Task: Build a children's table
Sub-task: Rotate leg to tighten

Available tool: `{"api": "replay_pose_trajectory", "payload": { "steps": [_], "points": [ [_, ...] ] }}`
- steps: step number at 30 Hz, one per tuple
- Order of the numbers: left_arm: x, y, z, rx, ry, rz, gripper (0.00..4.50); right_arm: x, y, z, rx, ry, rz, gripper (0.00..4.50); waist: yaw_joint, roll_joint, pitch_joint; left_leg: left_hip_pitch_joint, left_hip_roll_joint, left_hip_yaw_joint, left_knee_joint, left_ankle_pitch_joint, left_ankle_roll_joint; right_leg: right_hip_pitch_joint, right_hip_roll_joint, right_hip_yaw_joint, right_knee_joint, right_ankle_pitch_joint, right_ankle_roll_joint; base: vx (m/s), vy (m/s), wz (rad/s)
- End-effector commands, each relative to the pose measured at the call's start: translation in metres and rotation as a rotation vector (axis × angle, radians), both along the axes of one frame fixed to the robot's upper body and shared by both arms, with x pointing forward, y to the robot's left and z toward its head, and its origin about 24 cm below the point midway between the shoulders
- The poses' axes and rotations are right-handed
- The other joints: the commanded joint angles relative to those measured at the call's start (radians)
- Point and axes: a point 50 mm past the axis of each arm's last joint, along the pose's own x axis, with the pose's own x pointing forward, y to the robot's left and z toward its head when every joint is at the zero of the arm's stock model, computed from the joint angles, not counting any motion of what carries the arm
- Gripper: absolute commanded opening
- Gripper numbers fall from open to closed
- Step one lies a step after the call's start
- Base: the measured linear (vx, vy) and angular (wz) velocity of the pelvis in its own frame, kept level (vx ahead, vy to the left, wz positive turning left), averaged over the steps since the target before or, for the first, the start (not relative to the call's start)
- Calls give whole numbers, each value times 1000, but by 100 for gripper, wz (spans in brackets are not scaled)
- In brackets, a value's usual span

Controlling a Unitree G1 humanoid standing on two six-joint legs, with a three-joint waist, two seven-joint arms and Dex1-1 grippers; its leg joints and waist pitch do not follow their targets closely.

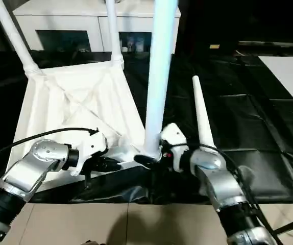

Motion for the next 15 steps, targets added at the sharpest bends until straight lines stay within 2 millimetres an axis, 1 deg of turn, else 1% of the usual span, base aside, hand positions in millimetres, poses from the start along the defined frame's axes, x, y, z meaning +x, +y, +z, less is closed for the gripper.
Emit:
{"api": "replay_pose_trajectory", "payload": {
  "steps": [1,2,3,6,9,10,13,15],
  "points": [
    [-3,1,-4,39,30,-26,0,-1,1,2,-9,10,21,383,-1,-5,-56,26,32,-3,-73,-301,33,36,-30,35,-59,-264,-217,0,0,0],
    [-3,1,-4,40,31,-28,0,-1,1,2,-9,14,20,372,-2,-6,-56,25,31,-4,-74,-310,26,37,-30,35,-60,-280,-208,0,0,0],
    [-3,1,-4,40,32,-28,0,-1,1,1,-15,17,25,372,-2,-6,-56,23,31,-5,-75,-310,23,38,-31,35,-60,-284,-204,0,0,0],
    [-3,2,-4,41,33,-27,0,-2,-1,-1,-35,24,37,341,-2,-8,-58,19,30,-6,-74,-294,21,41,-31,34,-59,-277,-193,0,0,0],
    [-3,3,-4,43,32,-26,0,-3,-2,-3,-43,29,41,317,-2,-8,-60,18,30,-6,-71,-268,28,42,-31,34,-55,-248,-198,0,0,0],
    [-3,3,-4,44,32,-26,0,-3,-3,-3,-48,31,42,317,-2,-8,-61,17,29,-5,-70,-255,33,42,-30,34,-54,-228,-204,0,0,0],
    [-3,3,-4,47,33,-25,0,-4,-4,-5,-68,34,48,286,-1,-7,-62,17,29,-4,-68,-238,41,44,-30,33,-51,-206,-214,0,0,0],
    [-3,4,-5,50,33,-25,0,-5,-5,-6,-74,38,44,281,-1,-7,-62,17,29,-5,-67,-234,43,44,-30,33,-50,-199,-217,0,0,0]
  ]
}}
